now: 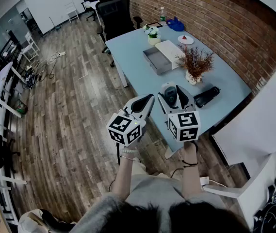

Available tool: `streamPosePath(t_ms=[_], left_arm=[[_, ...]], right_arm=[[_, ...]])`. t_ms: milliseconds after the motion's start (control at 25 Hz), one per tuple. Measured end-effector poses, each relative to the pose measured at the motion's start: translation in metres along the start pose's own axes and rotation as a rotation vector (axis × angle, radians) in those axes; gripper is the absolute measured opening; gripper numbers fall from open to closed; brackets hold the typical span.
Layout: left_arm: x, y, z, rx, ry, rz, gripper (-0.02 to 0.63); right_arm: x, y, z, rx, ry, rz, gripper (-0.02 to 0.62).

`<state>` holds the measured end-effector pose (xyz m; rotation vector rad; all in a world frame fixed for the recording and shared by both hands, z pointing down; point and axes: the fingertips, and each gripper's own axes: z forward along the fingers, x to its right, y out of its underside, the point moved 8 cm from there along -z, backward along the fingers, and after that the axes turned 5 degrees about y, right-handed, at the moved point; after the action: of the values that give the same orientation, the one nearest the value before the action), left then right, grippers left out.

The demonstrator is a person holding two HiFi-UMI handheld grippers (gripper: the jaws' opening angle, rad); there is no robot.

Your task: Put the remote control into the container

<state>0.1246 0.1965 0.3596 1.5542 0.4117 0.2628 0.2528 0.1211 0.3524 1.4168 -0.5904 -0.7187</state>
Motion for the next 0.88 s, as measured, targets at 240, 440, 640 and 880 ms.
streamPosePath(t_ms=[240, 440, 640, 880], left_arm=[[-0.001, -0.001, -0.001, -0.005, -0.004, -0.003, 0.003], [-0.008, 0.002, 0.000, -0.011, -0.011, -0.009, 0.003], [-0.021, 0.004, 0.003, -0.014, -0.010, -0.017, 0.003], [-0.050, 0.007, 0.010, -0.009, 0.011, -0.029, 0.003]], right_arm=[[0.000, -0.001, 0.001, -0.008, -0.002, 0.001, 0.287], [0.001, 0.004, 0.009, -0.020, -0.002, 0.006, 0.287], [0.004, 0.006, 0.019, -0.028, 0.012, 0.014, 0.287], [0.004, 0.003, 0.046, -0.031, 0.038, 0.012, 0.287]])
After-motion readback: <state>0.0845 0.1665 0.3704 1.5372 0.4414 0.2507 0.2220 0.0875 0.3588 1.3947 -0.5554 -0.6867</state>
